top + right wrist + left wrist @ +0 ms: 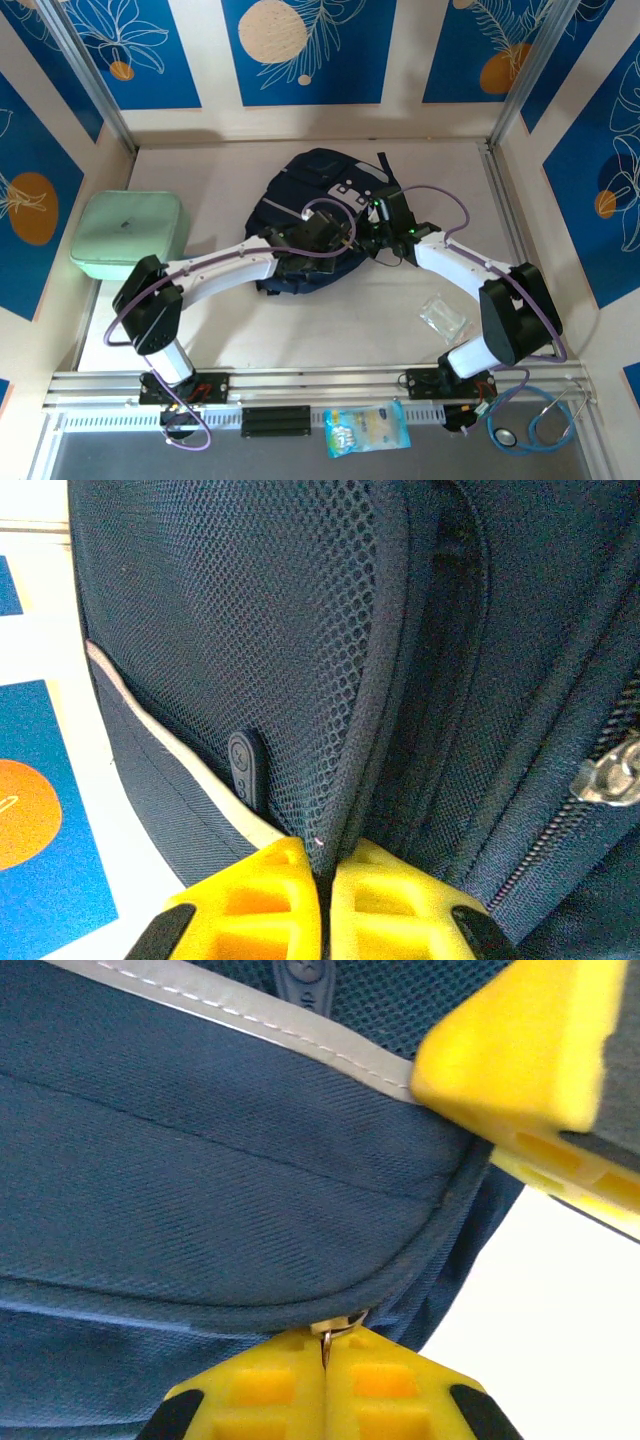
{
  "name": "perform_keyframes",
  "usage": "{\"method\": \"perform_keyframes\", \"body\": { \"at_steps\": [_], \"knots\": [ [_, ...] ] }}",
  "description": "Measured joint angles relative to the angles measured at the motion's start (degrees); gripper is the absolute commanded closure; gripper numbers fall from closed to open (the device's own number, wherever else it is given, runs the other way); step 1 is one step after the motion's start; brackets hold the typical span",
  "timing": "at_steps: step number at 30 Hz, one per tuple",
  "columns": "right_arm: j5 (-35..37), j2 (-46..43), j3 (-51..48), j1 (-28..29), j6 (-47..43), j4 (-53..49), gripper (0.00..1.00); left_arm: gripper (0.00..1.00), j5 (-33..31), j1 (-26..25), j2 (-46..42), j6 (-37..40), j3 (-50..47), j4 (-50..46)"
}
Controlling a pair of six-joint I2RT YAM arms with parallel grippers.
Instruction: Pack the student bag
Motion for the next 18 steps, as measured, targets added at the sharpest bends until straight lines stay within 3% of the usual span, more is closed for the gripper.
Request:
{"method": "perform_keyframes", "body": {
  "at_steps": [5, 12, 18],
  "knots": [
    [1.4, -2.0, -0.7, -2.5, -3.0, -1.0, 0.98, 1.0, 0.6, 5.0, -4.3, 3.5, -2.9, -0.1],
    [-1.8, -3.1, -1.2, -8.1, -9.7, -2.0, 0.98, 1.0, 8.5, 19.1, -9.7, 11.3, -9.7, 4.5],
    [-5.5, -0.6, 0.6, -13.9, -17.7, -4.1, 0.93, 1.0, 15.7, 19.3, -9.7, 16.9, -9.9, 5.7]
  ]
}}
